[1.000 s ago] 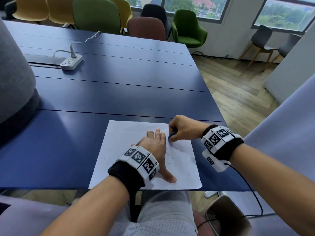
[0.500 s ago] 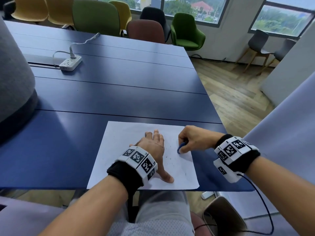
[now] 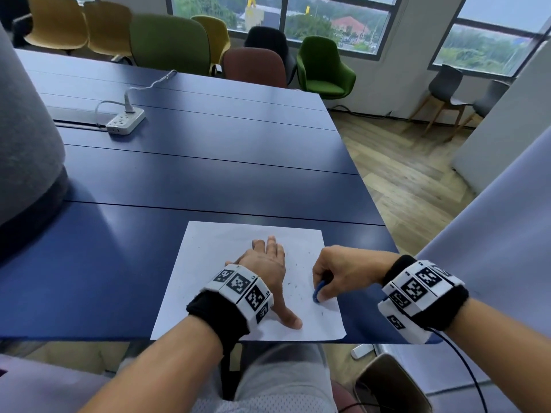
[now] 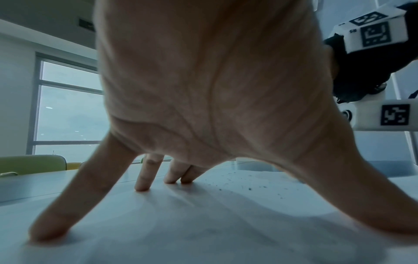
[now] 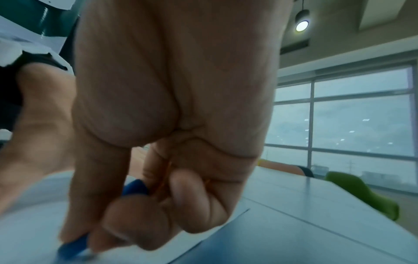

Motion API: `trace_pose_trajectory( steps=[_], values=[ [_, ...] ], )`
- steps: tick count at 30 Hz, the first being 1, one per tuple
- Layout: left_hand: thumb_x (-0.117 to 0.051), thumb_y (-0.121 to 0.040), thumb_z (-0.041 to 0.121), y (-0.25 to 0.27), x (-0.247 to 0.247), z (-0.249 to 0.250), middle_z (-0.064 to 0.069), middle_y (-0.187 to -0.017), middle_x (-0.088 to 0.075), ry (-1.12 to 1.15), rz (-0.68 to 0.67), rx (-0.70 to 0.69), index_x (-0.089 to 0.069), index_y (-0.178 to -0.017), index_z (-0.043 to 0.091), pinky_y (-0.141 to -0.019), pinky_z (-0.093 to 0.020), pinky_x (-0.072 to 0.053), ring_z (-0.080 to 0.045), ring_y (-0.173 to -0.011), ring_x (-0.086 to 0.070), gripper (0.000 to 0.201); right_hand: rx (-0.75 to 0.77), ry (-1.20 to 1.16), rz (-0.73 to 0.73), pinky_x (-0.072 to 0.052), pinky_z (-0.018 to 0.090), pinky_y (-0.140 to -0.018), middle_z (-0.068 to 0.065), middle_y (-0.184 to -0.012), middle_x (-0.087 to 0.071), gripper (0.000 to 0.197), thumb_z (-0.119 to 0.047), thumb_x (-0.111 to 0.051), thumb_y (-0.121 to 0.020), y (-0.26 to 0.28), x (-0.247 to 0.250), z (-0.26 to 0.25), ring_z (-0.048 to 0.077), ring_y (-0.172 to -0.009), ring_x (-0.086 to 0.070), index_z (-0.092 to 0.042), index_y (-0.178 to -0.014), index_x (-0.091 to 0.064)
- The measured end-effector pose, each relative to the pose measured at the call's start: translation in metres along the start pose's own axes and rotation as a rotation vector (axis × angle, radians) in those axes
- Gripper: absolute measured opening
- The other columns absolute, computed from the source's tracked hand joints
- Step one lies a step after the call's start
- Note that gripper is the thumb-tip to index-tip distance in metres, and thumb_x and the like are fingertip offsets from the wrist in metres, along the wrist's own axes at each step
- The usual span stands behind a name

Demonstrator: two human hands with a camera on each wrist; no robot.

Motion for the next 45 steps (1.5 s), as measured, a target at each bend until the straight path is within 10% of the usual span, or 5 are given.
trace_pose_trajectory(
  steps=[6, 15, 27, 34, 45],
  values=[
    [-0.075, -0.047, 0.08, 0.008, 0.007, 0.001, -0.011, -0.163, 0.004, 0.058, -0.004, 0.005, 0.0, -0.154, 0.004, -0.112, -0.054, -0.031, -0.035, -0.147, -0.009, 0.152, -0.163, -0.063, 0.441, -0.046, 0.013, -0.058, -0.009, -0.07, -0.064, 0.01, -0.024, -0.067, -0.085, 0.014, 0.058, 0.054, 0.012, -0.07, -0.06, -0.019, -0.081, -0.076],
    [-0.073, -0.051, 0.081, 0.018, 0.015, 0.002, -0.018, -0.163, 0.002, 0.038, 0.03, -0.015, -0.001, -0.153, -0.001, -0.119, -0.045, -0.021, -0.038, -0.148, -0.009, 0.15, -0.42, -0.006, 0.433, -0.055, 0.035, -0.082, -0.002, -0.089, -0.07, 0.012, -0.035, -0.072, -0.079, 0.007, 0.058, 0.101, 0.016, -0.087, -0.065, -0.028, -0.073, -0.065],
    [-0.044, -0.09, 0.069, 0.025, 0.04, -0.049, -0.004, -0.165, 0.003, 0.293, 0.104, 0.008, -0.018, -0.153, 0.009, -0.115, -0.048, -0.028, -0.026, -0.148, -0.019, 0.091, -0.138, 0.034, 0.388, -0.04, 0.03, -0.103, 0.002, -0.134, -0.046, 0.061, -0.017, -0.064, -0.087, -0.033, 0.051, 0.035, 0.022, -0.121, -0.049, -0.02, -0.143, -0.042],
    [-0.049, -0.096, 0.052, 0.031, 0.029, -0.178, -0.008, -0.142, -0.046, 0.26, 0.113, 0.305, -0.044, -0.132, 0.008, -0.105, -0.039, -0.039, -0.024, -0.127, -0.047, 0.057, -0.149, 0.087, 0.384, -0.047, 0.028, -0.088, 0.002, -0.107, -0.051, 0.05, -0.009, -0.066, -0.079, -0.044, 0.06, 0.028, 0.024, -0.106, -0.057, -0.013, -0.128, -0.058],
    [-0.051, -0.096, 0.046, 0.023, 0.025, -0.196, -0.004, -0.136, -0.048, 0.209, 0.125, 0.426, -0.052, -0.121, 0.014, -0.101, -0.04, -0.042, -0.026, -0.128, -0.045, 0.041, -0.246, 0.019, 0.419, -0.053, 0.03, -0.075, -0.002, -0.095, -0.057, 0.047, -0.015, -0.086, -0.063, -0.05, 0.07, 0.039, 0.019, -0.09, -0.061, -0.015, -0.103, -0.062]
  ],
)
Point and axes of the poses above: each hand's wrist, its own y-axis away from the middle knuckle, its own x-axis out of the back of the hand, z = x × y, the point moved 8 cm from there along -y, towards the middle knuckle
